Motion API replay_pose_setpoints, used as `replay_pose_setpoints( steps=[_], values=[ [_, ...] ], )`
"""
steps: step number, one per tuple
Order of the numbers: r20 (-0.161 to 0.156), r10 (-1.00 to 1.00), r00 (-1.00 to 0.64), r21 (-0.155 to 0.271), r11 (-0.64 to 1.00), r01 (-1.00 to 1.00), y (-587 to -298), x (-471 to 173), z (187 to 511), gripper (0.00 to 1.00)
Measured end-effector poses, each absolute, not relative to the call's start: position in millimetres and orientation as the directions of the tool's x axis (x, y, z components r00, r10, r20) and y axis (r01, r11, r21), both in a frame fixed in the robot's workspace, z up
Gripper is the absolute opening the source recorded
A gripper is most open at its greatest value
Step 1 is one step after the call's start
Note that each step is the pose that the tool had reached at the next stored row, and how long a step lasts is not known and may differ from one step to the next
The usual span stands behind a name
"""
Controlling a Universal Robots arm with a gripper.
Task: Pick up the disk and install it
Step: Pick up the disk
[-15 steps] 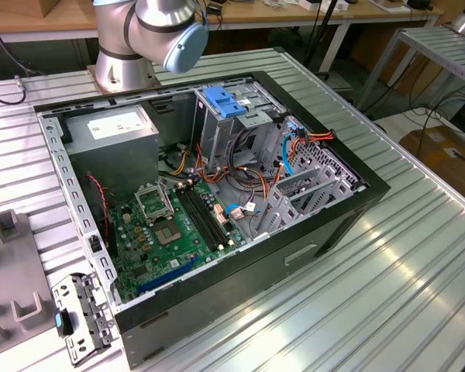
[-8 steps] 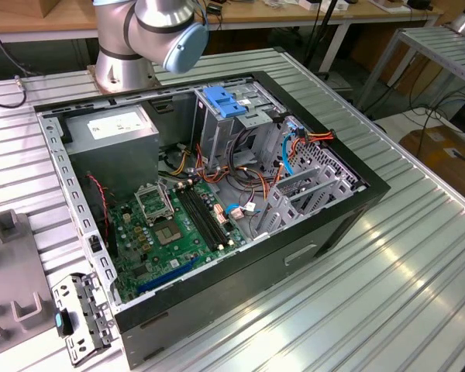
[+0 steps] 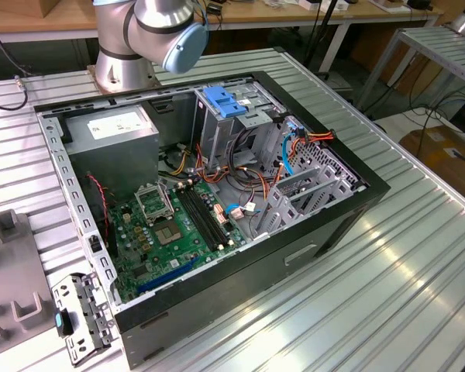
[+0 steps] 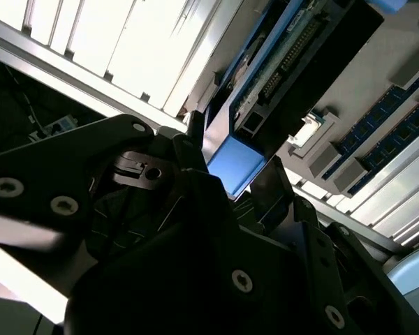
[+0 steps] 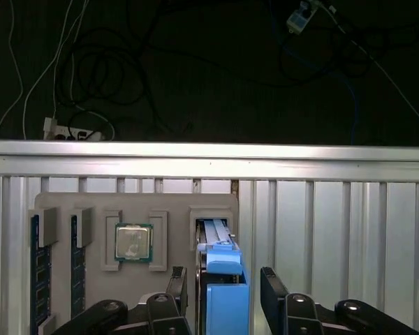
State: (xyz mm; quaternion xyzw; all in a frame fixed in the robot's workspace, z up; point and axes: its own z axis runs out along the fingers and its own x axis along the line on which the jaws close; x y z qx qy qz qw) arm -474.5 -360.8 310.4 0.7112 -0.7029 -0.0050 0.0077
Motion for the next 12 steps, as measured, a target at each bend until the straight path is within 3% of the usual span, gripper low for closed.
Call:
replay_pose_setpoints(
  steps=[4,6,12],
  values=[
    [0.004,-1.000,0.012,0.018,-0.012,-1.000,-360.8,-474.5,310.1,0.54],
    [0.004,-1.000,0.012,0.018,-0.012,-1.000,-360.8,-474.5,309.8,0.45],
    [0.006,-1.000,0.001,0.018,-0.001,-1.000,-360.8,-474.5,306.7,0.45]
  ],
)
